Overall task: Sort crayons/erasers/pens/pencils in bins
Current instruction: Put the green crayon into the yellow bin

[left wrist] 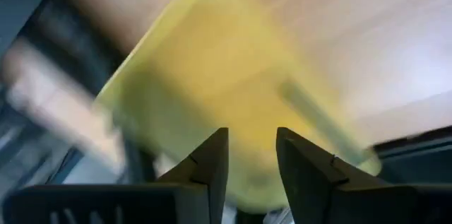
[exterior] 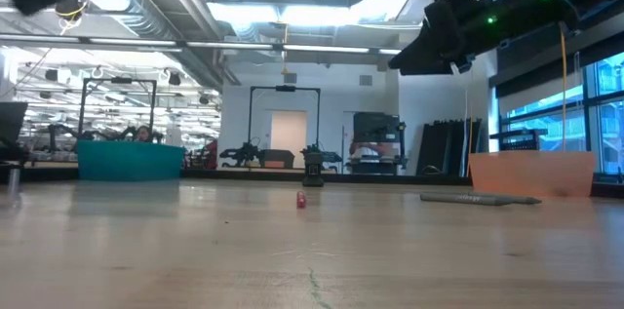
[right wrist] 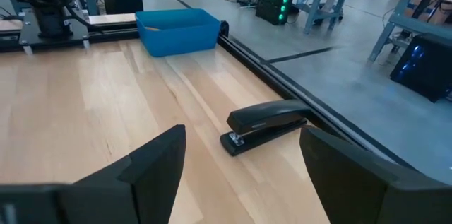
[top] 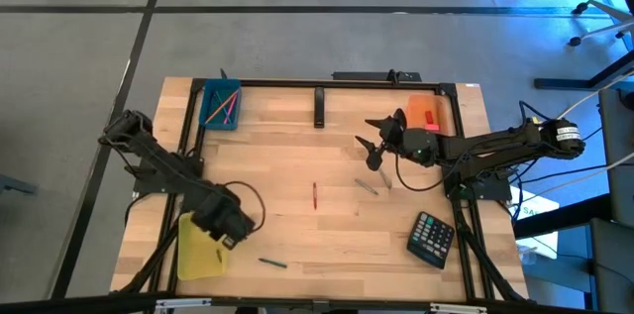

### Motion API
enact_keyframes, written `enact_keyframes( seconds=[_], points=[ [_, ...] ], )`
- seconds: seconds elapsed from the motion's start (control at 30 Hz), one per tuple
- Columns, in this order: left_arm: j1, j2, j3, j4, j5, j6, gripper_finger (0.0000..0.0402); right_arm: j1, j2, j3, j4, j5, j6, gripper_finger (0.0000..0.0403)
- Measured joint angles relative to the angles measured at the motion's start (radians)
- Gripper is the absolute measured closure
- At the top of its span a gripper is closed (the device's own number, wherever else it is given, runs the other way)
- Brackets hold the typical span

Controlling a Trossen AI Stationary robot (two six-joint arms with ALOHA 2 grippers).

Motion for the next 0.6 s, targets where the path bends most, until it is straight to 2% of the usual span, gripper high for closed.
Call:
enact_keyframes(
  seconds=[0.13,0.3,0.43,0.53,0.6],
  points=[
    [0.031,0.000,0.000,0.136,-0.195,0.131,0.0291,0.000,0.000,0.000,0.017,0.001,-0.005,0.0122],
    [0.034,0.011,0.000,0.460,-0.429,0.442,0.0291,0.000,0.000,0.000,0.022,0.001,-0.010,0.0122],
    [-0.021,0.067,0.001,0.698,-0.465,0.747,0.0291,0.001,0.000,0.000,0.016,0.000,-0.030,0.0122],
    [-0.078,0.138,0.000,0.748,-0.440,0.929,0.0291,0.001,0.000,0.000,0.015,0.001,-0.032,0.0122],
    [-0.108,0.184,0.000,0.777,-0.403,0.977,0.0291,0.001,0.000,0.000,0.014,0.001,-0.033,0.0122]
  ],
)
